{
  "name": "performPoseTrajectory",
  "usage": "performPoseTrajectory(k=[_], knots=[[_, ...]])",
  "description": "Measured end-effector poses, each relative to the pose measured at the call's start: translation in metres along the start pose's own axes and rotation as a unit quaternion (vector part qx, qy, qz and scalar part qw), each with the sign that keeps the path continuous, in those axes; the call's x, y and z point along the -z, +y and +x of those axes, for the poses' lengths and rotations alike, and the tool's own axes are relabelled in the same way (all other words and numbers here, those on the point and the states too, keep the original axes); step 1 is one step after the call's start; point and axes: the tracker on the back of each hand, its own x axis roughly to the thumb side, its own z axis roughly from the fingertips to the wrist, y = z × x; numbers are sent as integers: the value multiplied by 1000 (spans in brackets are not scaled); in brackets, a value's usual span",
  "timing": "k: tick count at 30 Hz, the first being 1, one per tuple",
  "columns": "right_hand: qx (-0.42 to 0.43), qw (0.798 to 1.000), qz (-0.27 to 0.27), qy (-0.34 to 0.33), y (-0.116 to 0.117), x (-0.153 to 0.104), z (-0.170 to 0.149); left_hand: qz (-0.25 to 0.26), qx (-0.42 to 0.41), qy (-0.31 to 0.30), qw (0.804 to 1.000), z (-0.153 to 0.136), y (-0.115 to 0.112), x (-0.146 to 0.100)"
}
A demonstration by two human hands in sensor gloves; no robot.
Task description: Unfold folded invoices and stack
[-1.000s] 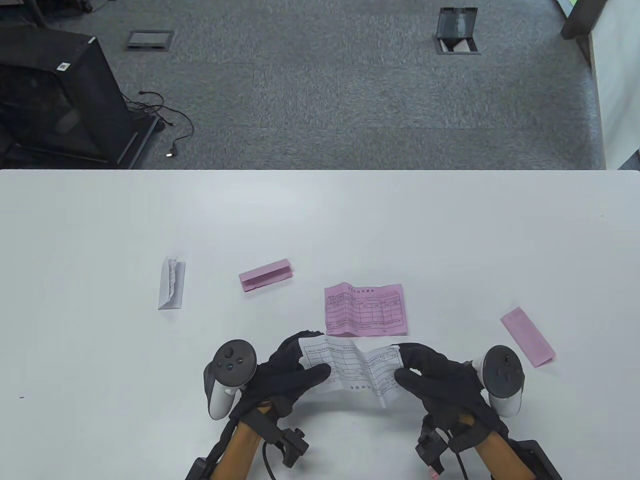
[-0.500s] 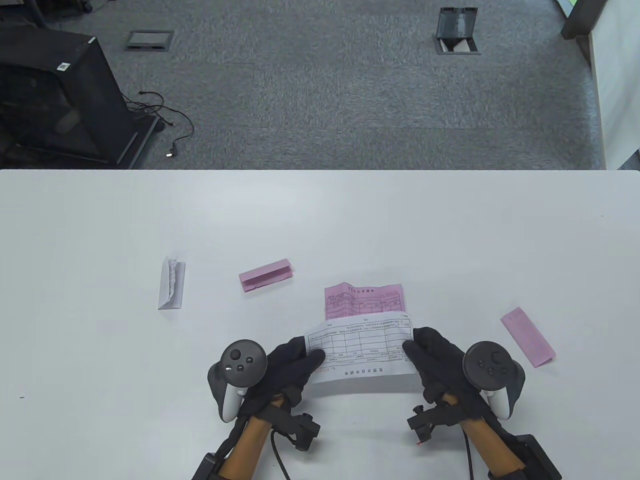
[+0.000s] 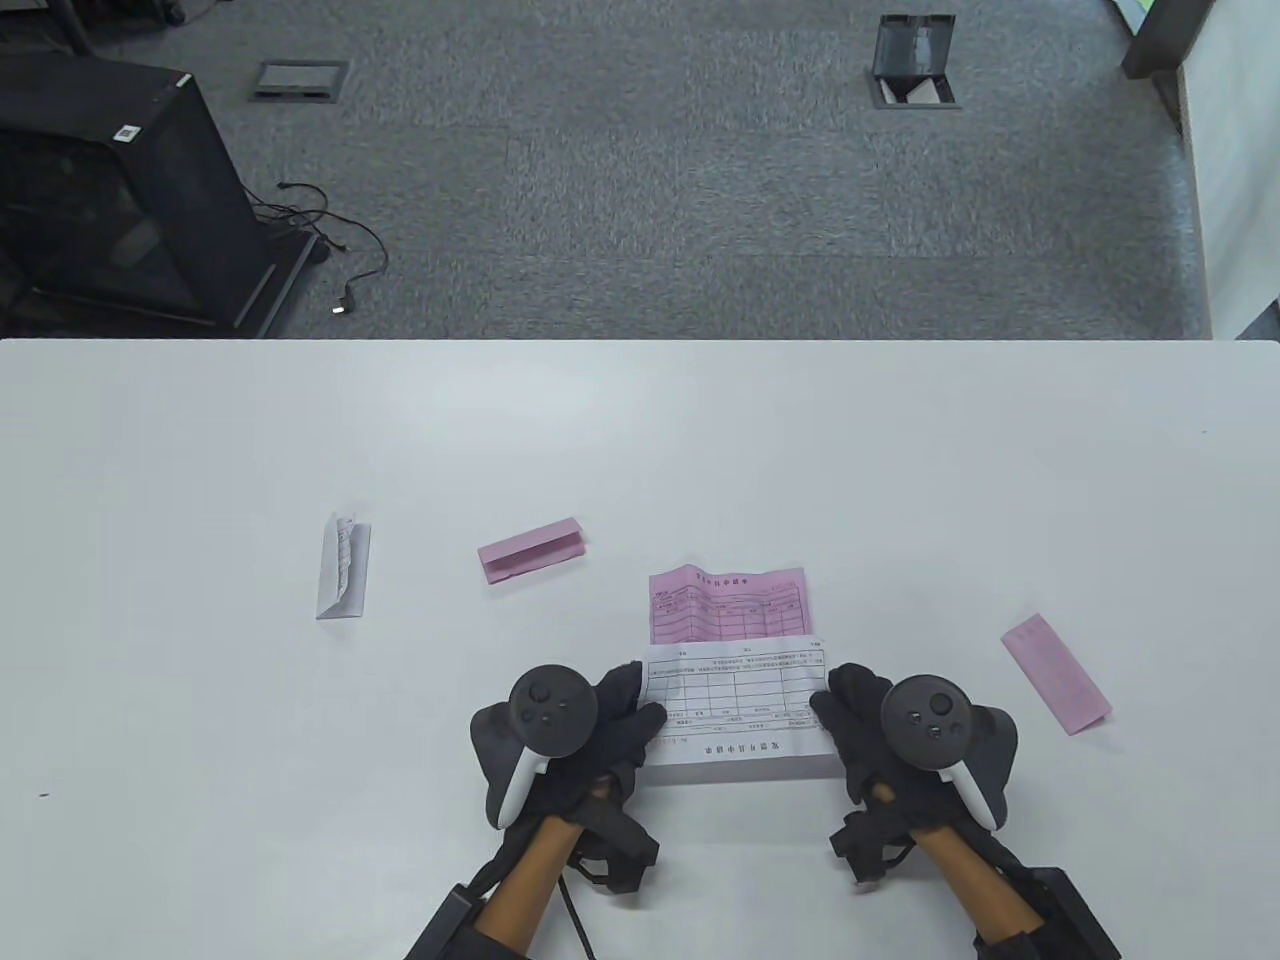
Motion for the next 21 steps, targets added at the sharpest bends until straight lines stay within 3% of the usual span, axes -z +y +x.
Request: performPoseTrajectory(k=[8, 15, 21], knots=[[-74, 996, -41, 6, -18, 42, 33, 32, 28, 34, 999, 27, 21, 39], [-188, 981, -49, 24, 13, 79, 42, 19, 71, 95, 993, 28, 7, 77], [-253, 966, -10, 54, 39, 95, 36, -4, 108, 123, 987, 21, -10, 100]])
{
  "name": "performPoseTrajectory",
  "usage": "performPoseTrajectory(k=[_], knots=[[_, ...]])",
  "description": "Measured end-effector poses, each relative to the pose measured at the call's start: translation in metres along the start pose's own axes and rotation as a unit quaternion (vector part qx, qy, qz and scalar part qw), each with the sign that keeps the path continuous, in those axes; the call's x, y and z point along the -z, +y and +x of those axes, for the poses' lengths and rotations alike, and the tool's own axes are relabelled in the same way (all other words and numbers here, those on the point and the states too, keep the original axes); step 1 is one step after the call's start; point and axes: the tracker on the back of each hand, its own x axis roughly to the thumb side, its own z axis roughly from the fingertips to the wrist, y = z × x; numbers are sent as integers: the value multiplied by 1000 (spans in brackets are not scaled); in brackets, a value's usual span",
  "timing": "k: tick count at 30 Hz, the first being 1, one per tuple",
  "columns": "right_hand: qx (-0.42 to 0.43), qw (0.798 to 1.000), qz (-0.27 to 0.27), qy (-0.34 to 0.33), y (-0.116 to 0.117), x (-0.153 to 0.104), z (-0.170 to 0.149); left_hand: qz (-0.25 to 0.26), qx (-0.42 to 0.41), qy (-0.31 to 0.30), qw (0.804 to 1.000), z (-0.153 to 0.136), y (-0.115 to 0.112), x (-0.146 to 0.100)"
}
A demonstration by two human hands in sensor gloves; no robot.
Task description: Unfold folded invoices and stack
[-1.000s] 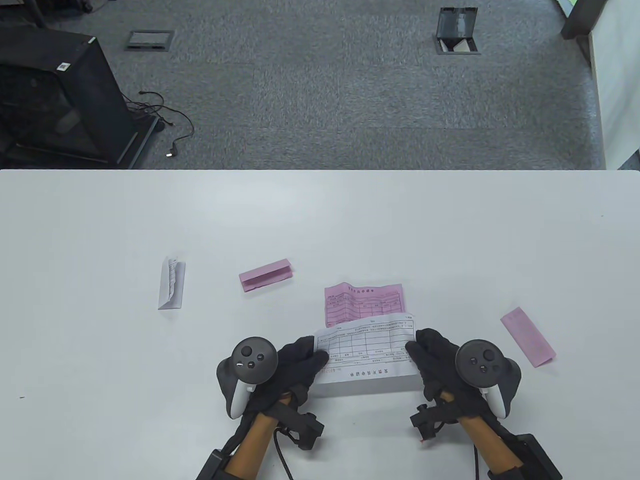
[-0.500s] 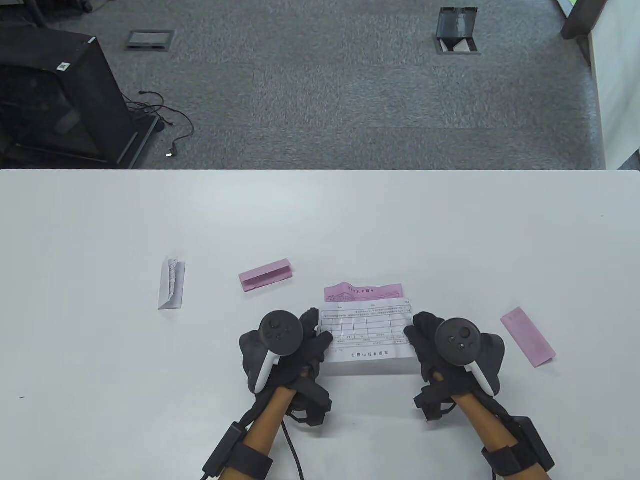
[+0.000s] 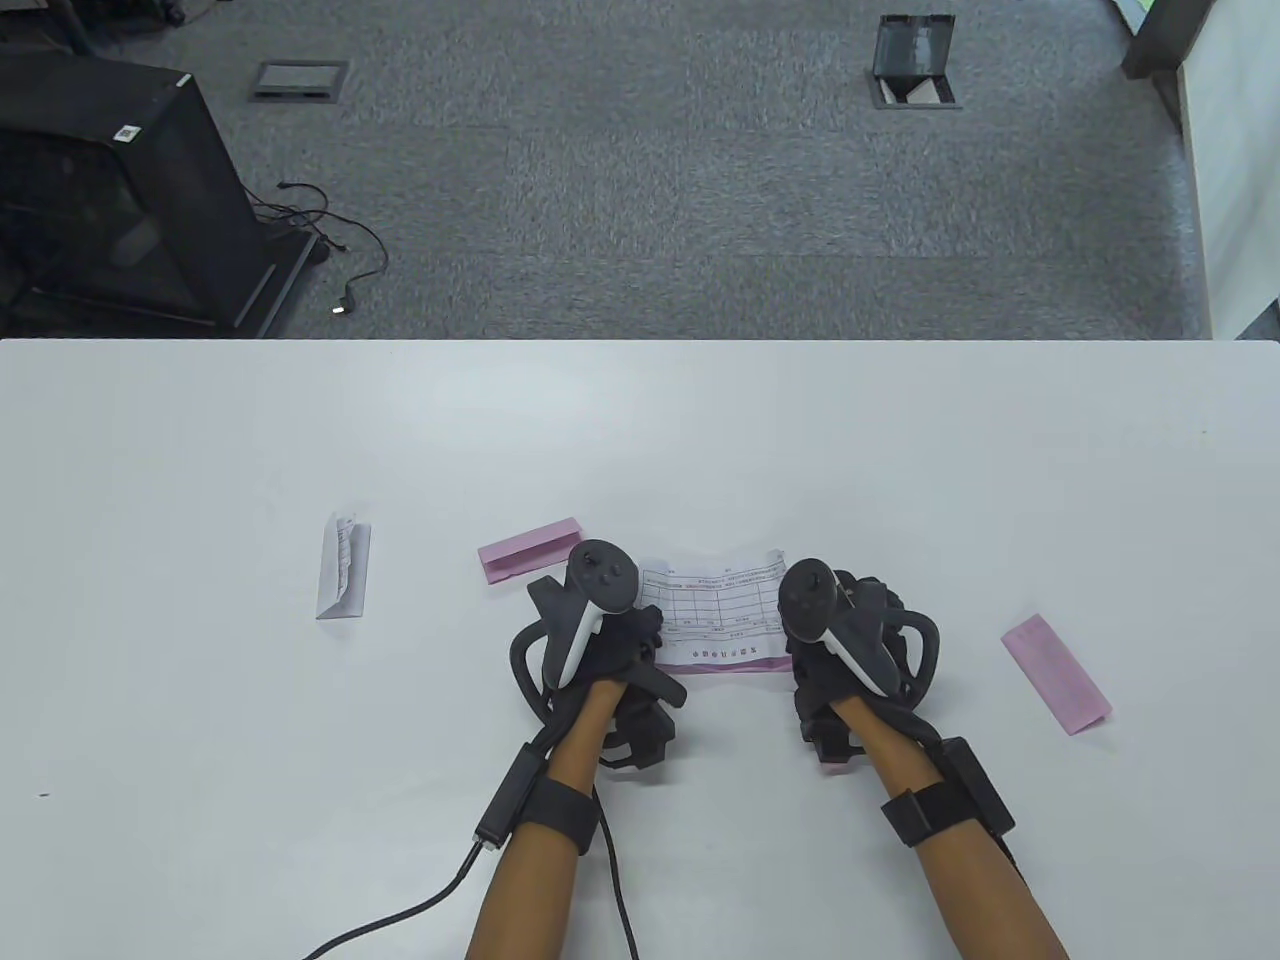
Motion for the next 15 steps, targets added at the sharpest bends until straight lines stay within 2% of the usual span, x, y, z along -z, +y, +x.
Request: performPoseTrajectory(k=[4, 9, 15], knots=[[-16, 999, 34, -1, 12, 3, -2, 0, 33, 2, 999, 4, -6, 3], [-32, 997, 68, 3, 16, 7, -1, 0, 81, 6, 997, 12, -8, 2], [-44, 996, 70, 22, 15, 7, -2, 7, 149, 25, 989, 13, -11, 2]])
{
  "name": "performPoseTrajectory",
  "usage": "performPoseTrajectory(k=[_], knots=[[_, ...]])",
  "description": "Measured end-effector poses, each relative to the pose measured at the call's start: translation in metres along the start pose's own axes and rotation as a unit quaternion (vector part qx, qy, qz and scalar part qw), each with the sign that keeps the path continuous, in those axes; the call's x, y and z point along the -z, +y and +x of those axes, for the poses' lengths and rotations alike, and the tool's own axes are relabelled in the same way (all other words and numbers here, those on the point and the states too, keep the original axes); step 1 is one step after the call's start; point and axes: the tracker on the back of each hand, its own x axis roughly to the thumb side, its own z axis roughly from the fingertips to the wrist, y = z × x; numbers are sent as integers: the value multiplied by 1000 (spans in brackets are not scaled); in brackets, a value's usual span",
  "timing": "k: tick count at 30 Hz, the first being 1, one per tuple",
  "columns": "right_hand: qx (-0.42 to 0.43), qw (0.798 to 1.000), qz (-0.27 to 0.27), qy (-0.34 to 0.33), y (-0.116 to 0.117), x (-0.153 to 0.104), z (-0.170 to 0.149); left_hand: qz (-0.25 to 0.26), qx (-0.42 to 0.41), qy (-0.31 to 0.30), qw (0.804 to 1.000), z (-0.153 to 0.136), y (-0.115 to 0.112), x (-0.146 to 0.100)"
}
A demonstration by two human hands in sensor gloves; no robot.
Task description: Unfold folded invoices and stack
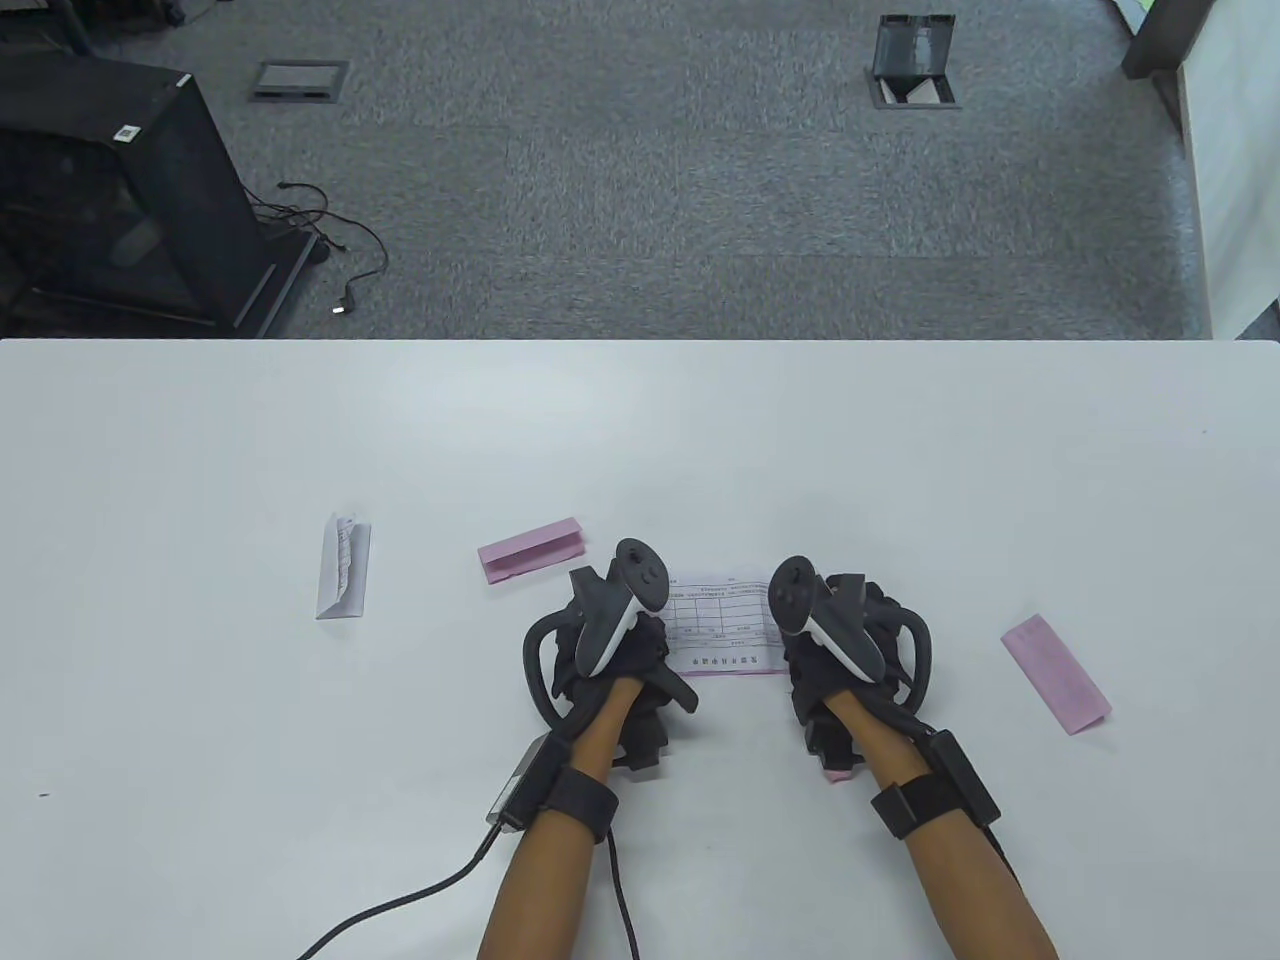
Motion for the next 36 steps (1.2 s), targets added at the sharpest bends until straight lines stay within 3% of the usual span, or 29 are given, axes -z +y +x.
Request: performPoseTrajectory(k=[5, 18, 24, 30, 36], knots=[[2, 999, 20, 26, 0, 2, -9, -29, 18, 15, 999, -8, 4, 1], [76, 995, 51, 30, -1, 4, -21, 0, 13, 4, 1000, -12, 0, -5], [154, 987, 54, 12, -17, -3, -37, 16, -25, -34, 999, -19, 4, -17], [109, 994, -14, 6, -56, -24, -78, 28, -66, -52, 996, -36, 10, -38], [66, 994, -36, 85, -74, -33, -160, 41, -132, -71, 988, -67, 11, -66]])
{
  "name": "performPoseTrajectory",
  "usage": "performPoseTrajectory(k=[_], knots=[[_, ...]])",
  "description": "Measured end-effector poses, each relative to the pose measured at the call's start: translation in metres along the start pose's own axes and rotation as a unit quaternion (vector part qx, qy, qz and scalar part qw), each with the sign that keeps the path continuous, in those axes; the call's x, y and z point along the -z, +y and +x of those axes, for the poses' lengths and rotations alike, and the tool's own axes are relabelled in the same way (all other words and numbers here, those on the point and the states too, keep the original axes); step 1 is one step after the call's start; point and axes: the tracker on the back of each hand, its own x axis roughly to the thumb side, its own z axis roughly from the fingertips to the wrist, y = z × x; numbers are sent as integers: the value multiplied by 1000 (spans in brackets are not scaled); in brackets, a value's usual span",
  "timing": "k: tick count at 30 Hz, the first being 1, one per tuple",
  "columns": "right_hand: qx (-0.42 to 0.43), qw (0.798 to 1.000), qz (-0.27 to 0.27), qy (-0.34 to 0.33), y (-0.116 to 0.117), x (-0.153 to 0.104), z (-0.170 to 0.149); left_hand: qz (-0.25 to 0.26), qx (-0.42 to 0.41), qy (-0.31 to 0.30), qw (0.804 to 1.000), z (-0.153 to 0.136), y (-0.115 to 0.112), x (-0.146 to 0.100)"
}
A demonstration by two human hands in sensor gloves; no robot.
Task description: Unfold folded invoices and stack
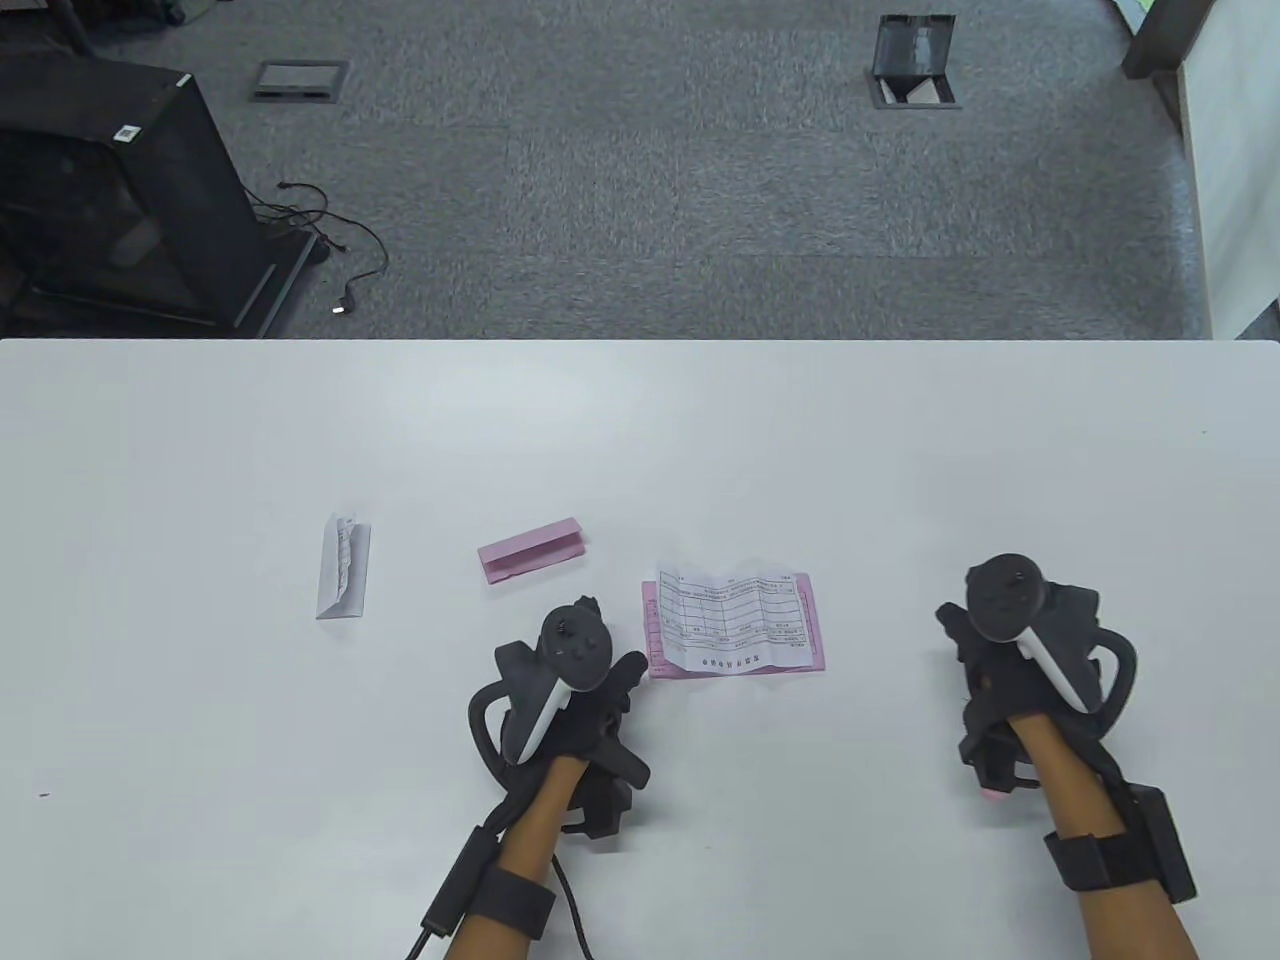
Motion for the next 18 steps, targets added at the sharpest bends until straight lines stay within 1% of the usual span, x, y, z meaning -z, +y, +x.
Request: performPoseTrajectory(k=[2, 4, 6, 9, 14, 16, 18], knots=[[-6, 999, 8, 31, 1, 3, -26, 6, -12, -5, 1000, -8, 4, -8], [-2, 998, 32, 55, 8, 7, -48, 16, -26, -9, 999, -16, 5, -15], [5, 994, 71, 79, 19, 9, -64, 21, -40, -11, 999, -22, 5, -19], [2, 990, 96, 103, 35, 11, -78, 13, -53, -7, 998, -29, 3, -19], [-30, 986, 98, 129, 56, 16, -87, 7, -51, -19, 998, -30, 2, -24], [-27, 986, 97, 132, 61, 17, -87, 7, -54, -25, 998, -28, 2, -27], [-14, 990, 58, 124, 61, 15, -84, 6, -53, -30, 998, -27, 2, -28]])
